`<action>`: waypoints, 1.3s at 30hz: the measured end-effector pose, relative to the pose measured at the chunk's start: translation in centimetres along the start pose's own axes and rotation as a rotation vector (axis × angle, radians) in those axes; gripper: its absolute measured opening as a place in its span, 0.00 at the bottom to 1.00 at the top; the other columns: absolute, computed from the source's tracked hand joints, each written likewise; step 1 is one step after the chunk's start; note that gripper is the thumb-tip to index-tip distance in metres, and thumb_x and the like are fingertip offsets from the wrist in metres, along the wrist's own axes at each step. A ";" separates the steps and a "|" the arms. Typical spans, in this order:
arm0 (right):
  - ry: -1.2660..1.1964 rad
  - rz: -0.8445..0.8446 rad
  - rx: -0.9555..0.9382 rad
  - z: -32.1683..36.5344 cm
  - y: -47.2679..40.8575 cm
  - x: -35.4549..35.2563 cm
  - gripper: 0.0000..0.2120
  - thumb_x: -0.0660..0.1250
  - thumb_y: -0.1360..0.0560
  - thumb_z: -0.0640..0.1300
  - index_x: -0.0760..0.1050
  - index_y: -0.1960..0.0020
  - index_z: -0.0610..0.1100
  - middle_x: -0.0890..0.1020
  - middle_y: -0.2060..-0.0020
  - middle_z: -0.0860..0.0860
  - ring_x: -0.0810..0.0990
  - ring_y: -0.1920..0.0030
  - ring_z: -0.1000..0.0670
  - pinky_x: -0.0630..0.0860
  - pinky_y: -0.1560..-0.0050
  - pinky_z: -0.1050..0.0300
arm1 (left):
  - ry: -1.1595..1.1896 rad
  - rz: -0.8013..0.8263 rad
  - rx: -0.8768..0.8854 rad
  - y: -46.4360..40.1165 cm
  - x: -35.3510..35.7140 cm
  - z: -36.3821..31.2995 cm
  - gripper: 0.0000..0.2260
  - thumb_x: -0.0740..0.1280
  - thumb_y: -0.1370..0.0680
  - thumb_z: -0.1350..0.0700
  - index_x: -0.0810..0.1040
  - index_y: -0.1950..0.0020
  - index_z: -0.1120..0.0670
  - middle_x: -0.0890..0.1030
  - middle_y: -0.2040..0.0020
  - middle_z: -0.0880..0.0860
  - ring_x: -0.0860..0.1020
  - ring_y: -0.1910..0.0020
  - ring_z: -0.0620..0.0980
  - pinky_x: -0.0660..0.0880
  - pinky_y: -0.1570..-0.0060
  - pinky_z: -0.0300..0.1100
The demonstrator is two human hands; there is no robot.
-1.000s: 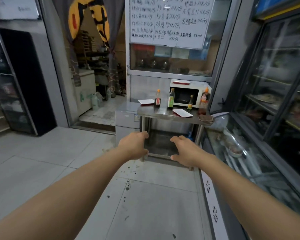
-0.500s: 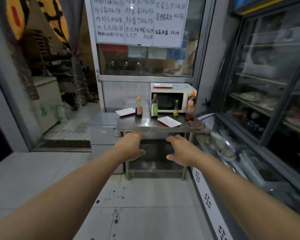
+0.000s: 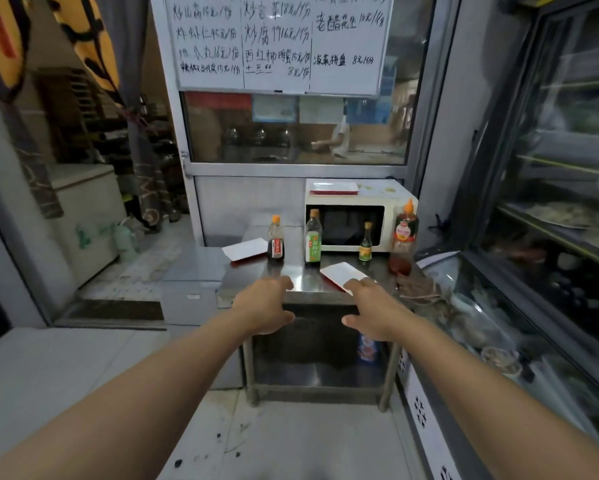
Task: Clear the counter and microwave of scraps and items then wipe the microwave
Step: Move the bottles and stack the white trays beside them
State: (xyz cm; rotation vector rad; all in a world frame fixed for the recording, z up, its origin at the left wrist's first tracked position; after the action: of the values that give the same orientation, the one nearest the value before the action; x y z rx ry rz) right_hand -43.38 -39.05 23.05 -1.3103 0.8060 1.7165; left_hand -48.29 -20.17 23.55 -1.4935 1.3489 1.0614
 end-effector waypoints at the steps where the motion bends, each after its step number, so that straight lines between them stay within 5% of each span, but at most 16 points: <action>1: -0.001 0.002 -0.006 -0.6 -1.6 -0.3 0.31 0.67 0.25 0.48 0.57 0.27 0.45 0.65 0.31 0.44 0.66 0.33 0.43 0.69 0.35 0.49 | 0.004 0.001 -0.007 -1.5 0.1 0.0 0.24 0.69 0.26 0.51 0.67 0.31 0.49 0.73 0.35 0.53 0.74 0.38 0.52 0.73 0.40 0.49; 16: -0.031 0.009 -0.053 -3.6 -19.0 -0.6 0.30 0.67 0.25 0.48 0.59 0.27 0.46 0.65 0.32 0.44 0.68 0.33 0.43 0.70 0.36 0.48 | -0.005 -0.025 -0.031 -18.4 0.6 4.9 0.26 0.70 0.26 0.51 0.67 0.30 0.52 0.73 0.35 0.53 0.73 0.37 0.52 0.73 0.40 0.48; 32: -0.151 -0.075 0.167 -2.6 -35.1 3.5 0.30 0.67 0.26 0.49 0.59 0.29 0.43 0.67 0.34 0.43 0.67 0.33 0.42 0.68 0.36 0.49 | 0.066 0.044 0.109 -35.0 1.0 16.4 0.19 0.68 0.28 0.52 0.71 0.39 0.52 0.78 0.45 0.54 0.76 0.48 0.53 0.75 0.47 0.50; 39: -0.149 -0.096 0.233 -3.9 -41.7 5.6 0.31 0.68 0.27 0.48 0.59 0.30 0.41 0.68 0.35 0.41 0.69 0.34 0.40 0.70 0.37 0.47 | 0.067 0.097 0.087 -41.1 3.2 20.2 0.23 0.70 0.29 0.51 0.70 0.36 0.52 0.78 0.41 0.53 0.76 0.43 0.53 0.74 0.44 0.49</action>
State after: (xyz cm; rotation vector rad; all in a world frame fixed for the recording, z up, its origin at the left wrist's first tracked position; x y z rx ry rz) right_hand -5.50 -21.75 16.06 -1.0352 0.8158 1.5717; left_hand -8.17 1.02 16.51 -1.4223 1.5092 1.0071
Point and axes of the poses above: each hand's wrist, its own y-axis away from the middle knuckle, its own x-axis out of the palm, z = x × y, the point moved 2 cm from there along -y, towards the middle knuckle
